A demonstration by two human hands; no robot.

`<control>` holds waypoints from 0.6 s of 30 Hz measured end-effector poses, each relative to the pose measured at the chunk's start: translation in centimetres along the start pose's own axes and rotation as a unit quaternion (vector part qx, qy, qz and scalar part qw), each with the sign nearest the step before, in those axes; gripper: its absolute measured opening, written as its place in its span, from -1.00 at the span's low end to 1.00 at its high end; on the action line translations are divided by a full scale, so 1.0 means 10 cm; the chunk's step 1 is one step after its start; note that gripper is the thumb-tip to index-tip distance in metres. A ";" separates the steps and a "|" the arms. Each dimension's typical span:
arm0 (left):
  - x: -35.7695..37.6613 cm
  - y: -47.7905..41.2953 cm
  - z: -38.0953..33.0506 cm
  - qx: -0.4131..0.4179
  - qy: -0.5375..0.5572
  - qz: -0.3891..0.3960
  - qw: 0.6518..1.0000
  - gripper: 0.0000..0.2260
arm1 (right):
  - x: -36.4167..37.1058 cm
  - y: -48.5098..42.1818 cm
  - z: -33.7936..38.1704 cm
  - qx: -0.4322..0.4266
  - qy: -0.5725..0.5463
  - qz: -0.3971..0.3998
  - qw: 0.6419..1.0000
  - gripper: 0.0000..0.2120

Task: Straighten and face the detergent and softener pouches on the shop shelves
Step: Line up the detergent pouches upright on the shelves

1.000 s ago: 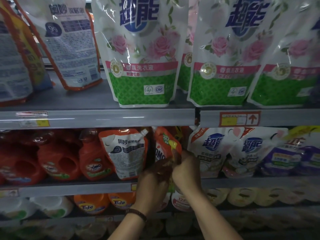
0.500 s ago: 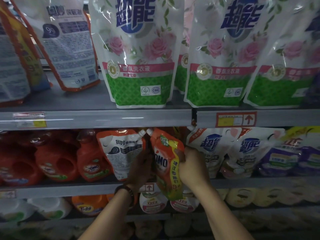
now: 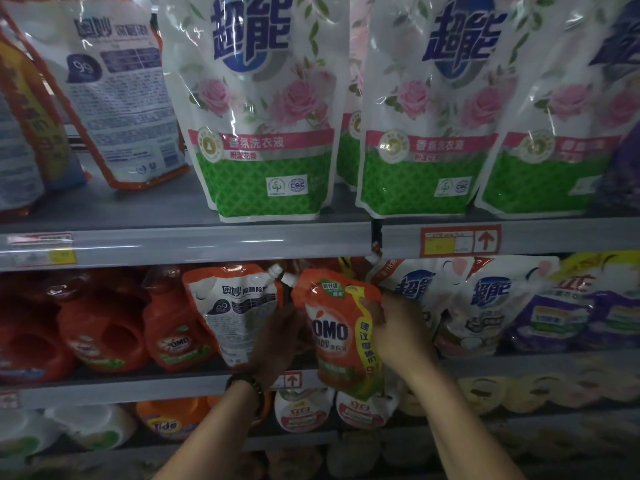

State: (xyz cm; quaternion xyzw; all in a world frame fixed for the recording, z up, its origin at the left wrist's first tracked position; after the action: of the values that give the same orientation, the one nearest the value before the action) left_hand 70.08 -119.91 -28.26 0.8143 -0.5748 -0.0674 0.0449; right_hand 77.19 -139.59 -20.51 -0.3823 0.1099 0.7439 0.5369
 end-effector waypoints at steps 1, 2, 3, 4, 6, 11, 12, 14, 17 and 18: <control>-0.01 -0.01 0.01 0.008 0.009 -0.008 1.000 -0.66 | -0.02 -0.01 0.00 0.003 0.003 0.000 1.000 -0.67; -0.01 -0.02 0.01 0.016 0.021 -0.016 1.000 -0.66 | -0.03 -0.03 0.00 0.003 0.004 0.001 1.000 -0.68; -0.02 -0.03 0.01 0.018 0.034 -0.024 0.999 -0.67 | -0.04 -0.05 0.00 0.000 0.001 -0.001 1.000 -0.67; -0.05 -0.04 0.01 0.021 0.051 -0.036 0.998 -0.68 | -0.05 -0.07 0.00 -0.003 -0.005 -0.006 1.000 -0.65; -0.08 -0.03 0.02 0.023 0.077 -0.047 0.996 -0.73 | -0.04 -0.14 -0.04 -0.004 0.003 -0.019 1.000 -0.64; -0.10 0.03 -0.01 0.017 0.104 -0.086 0.991 -0.86 | -0.02 -0.22 -0.06 0.014 0.067 -0.019 0.997 -0.62; -0.11 0.04 -0.04 0.022 0.093 -0.090 0.991 -0.81 | 0.01 -0.24 -0.08 0.018 0.080 -0.016 0.996 -0.59; -0.13 0.04 -0.03 0.014 0.134 -0.086 0.987 -0.78 | 0.03 -0.28 -0.10 0.028 0.103 -0.017 0.994 -0.57; -0.19 -0.02 0.05 0.013 0.150 -0.115 0.982 -0.76 | 0.02 -0.31 -0.08 0.038 0.122 -0.022 0.992 -0.58; -0.20 -0.04 0.07 0.021 0.152 -0.119 0.981 -0.69 | 0.01 -0.31 -0.06 0.039 0.131 -0.023 0.990 -0.59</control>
State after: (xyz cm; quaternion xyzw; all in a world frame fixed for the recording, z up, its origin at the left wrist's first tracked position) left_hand 69.65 -117.93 -28.91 0.8783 -0.4616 0.0649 0.1063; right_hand 80.17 -138.66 -20.23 -0.4576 0.1997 0.6698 0.5496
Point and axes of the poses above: each hand's wrist, its own y-axis away from the middle knuckle, its own x-axis out of the palm, z = x × y, the point moved 6 cm from there along -y, towards the middle knuckle, and after that the axes turned 4 degrees about -y, right-handed, at the moved point
